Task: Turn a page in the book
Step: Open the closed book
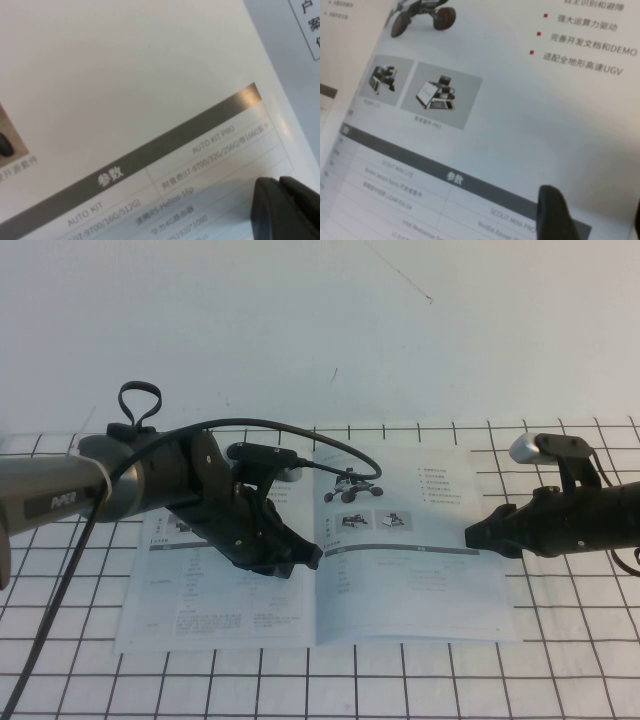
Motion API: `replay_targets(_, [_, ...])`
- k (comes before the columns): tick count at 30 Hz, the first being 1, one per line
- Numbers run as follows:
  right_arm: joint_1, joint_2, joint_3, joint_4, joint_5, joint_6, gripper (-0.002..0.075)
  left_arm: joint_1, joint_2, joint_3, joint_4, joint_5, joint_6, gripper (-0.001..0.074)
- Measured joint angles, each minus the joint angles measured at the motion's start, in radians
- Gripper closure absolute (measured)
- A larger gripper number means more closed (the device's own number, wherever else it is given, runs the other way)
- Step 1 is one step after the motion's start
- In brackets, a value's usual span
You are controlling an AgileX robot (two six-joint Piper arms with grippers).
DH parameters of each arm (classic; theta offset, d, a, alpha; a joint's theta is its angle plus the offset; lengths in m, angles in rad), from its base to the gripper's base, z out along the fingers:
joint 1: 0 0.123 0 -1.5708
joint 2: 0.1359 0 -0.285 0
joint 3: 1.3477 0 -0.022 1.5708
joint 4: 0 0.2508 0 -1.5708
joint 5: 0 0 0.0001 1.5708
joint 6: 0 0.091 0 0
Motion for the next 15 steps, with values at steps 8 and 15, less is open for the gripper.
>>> replay_targets(8, [0.000, 0.006, 0.000, 0.002, 0.000, -0.002, 0.0384, 0.000, 0.000, 0.000, 0.000, 0.000, 0.000, 0.0738])
replay_targets(15, [0.000, 0.015, 0.000, 0.029, 0.011, -0.014, 0.0384, 0.000, 0.000, 0.000, 0.000, 0.000, 0.000, 0.0738])
